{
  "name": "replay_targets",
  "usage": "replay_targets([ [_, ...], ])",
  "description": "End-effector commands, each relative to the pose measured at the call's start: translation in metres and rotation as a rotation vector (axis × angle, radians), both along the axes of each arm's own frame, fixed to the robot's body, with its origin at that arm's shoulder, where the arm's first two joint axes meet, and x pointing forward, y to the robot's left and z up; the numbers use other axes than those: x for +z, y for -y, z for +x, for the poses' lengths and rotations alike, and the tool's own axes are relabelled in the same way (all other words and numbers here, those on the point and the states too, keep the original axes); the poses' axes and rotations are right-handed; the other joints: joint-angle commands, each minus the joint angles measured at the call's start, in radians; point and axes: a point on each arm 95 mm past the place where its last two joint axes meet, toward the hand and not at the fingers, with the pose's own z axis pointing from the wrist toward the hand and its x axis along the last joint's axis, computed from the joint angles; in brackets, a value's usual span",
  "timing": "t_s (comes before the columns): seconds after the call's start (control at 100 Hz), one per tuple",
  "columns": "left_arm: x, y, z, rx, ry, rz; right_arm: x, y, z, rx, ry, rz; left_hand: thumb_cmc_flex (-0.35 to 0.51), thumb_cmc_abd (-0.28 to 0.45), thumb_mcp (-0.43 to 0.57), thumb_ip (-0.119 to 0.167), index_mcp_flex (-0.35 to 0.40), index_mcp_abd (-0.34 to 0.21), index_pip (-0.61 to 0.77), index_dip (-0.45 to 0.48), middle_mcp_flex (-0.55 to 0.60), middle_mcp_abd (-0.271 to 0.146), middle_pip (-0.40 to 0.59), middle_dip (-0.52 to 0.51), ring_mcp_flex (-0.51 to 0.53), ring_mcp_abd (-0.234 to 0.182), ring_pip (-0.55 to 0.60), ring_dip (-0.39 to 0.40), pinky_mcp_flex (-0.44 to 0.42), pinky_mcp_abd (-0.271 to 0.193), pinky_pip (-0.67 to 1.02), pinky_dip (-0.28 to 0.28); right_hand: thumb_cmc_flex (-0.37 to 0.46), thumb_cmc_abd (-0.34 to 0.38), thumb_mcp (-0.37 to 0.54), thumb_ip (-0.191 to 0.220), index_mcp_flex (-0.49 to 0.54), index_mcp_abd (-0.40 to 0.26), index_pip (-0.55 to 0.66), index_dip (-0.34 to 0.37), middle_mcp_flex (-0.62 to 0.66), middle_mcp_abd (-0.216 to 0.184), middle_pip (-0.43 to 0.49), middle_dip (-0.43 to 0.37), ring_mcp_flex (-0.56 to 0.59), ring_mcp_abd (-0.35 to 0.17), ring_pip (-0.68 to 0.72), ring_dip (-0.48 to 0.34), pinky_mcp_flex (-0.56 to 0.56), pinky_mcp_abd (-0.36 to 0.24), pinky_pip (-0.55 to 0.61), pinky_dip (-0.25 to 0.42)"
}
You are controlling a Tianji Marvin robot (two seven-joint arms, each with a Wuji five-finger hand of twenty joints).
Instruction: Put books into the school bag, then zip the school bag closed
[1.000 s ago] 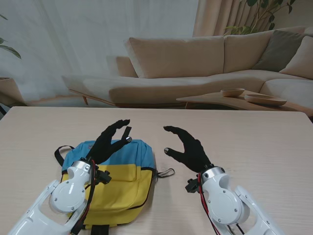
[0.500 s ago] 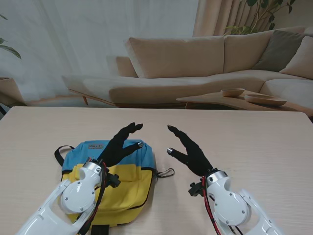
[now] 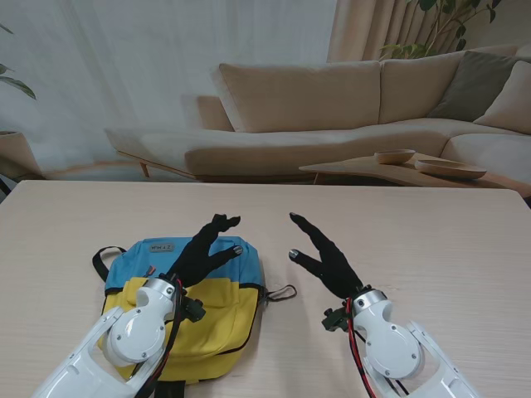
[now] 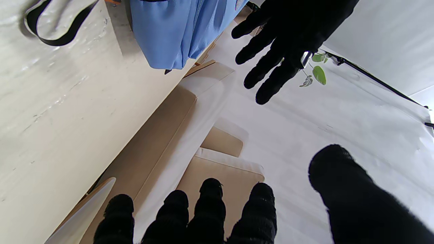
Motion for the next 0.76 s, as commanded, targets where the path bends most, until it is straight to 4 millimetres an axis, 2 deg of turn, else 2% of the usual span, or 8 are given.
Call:
replay_targets([
  [0.0,0.0004,0.0041,-0.0041,-0.008,0.004,-0.016,-0.0036,-0.0032,-0.0026,0.019,-0.009,-0.004,-0.008,0.020,-0.010,0.033,-0.034,-0.049,0.012,0.022,-0.037,-0.042,-0.008,0.013,-0.025,-0.042,-0.013,0.005,-0.004,-0.041,-0.036,-0.016,0.001,-0.013,0.008,0.050,0.011,-0.040,-0.020,0.011,-0.026,-0.055,-0.010,-0.008,-0.054,-0.052,-0.021,-0.001,0.002,-0.033,-0.046,0.019],
  [0.75,0.0036,0.0030,-0.0057,0.004,0.023,-0.039,-0.0052,-0.0040,0.0000,0.018,-0.013,0.018,-0.018,0.009,0.035,0.028,-0.036,-0.054,0.039,0.039,-0.030,-0.045,0.006,0.022,-0.025,-0.043,-0.015,0.023,-0.005,-0.042,-0.038,-0.007,0.006,-0.019,0.024,0.042,0.014,-0.038,-0.001,0.029,-0.026,-0.051,0.003,-0.002,-0.054,-0.051,-0.019,0.016,0.005,-0.033,-0.059,0.050],
])
